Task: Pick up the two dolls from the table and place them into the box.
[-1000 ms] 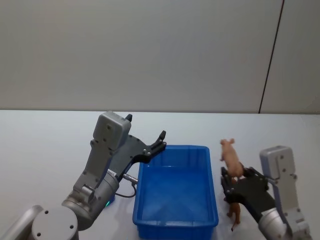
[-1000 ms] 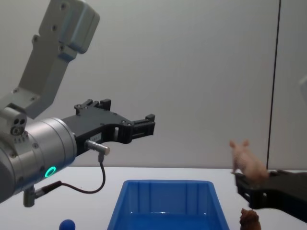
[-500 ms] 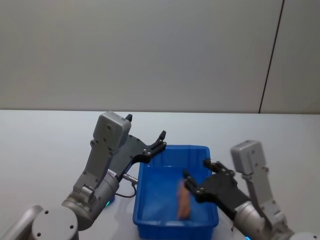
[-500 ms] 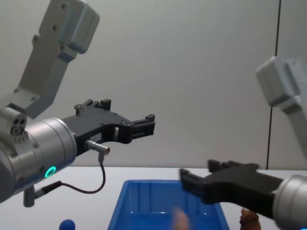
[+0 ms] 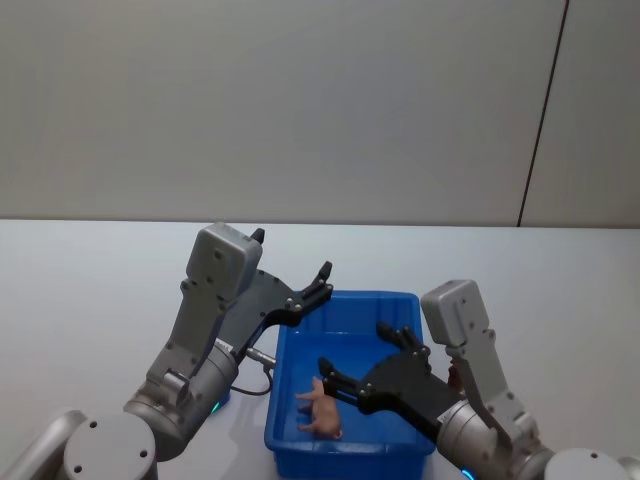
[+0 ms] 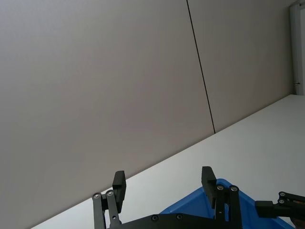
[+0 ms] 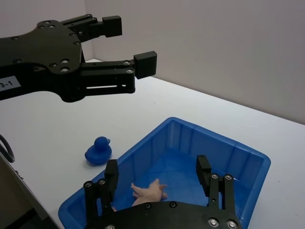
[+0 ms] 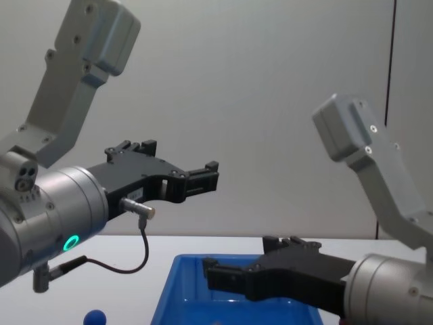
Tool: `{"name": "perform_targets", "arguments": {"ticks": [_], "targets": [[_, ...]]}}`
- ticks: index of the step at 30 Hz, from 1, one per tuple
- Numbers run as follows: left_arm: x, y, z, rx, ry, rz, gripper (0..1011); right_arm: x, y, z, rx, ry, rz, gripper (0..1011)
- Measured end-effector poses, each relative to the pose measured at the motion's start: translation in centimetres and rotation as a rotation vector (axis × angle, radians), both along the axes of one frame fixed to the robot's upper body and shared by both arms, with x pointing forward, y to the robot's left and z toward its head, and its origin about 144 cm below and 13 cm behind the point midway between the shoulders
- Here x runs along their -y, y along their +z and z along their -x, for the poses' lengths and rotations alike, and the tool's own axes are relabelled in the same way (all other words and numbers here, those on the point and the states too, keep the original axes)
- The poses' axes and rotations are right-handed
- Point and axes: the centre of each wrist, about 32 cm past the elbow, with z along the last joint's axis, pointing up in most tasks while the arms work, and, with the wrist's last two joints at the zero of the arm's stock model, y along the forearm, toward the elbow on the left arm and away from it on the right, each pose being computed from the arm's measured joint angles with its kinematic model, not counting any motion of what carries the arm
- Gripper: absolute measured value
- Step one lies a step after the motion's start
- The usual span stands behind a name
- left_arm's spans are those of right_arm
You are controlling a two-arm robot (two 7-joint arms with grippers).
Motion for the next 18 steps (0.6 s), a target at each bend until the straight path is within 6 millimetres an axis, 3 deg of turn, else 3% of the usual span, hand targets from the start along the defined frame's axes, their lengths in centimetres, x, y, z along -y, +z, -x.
{"name": "perform_targets", "arguments": {"ticks": [18], "targets": [[0.00, 0.00, 0.00, 0.000, 0.000, 0.000, 1001, 0.47, -0.78, 0.88, -0.018, -0.171, 0.039, 1001]]}}
